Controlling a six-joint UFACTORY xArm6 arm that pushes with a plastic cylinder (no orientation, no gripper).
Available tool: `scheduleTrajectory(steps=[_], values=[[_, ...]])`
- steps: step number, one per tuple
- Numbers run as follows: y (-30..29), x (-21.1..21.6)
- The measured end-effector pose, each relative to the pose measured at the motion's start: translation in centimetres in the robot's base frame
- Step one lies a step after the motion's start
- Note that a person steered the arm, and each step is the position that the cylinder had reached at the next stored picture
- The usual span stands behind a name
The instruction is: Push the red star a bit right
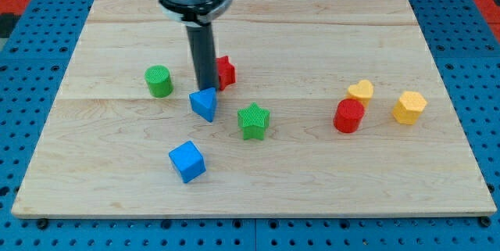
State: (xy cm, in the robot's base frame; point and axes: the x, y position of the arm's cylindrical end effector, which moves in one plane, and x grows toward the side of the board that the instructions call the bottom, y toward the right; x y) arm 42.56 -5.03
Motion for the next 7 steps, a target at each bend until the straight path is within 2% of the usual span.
scheduleTrajectory(steps=[1,3,4,6,7], values=[[1.4,-0.5],[-5.8,-2.2],[-8.3,-4.4],[1.9,-4.9],[1.9,-3.8]])
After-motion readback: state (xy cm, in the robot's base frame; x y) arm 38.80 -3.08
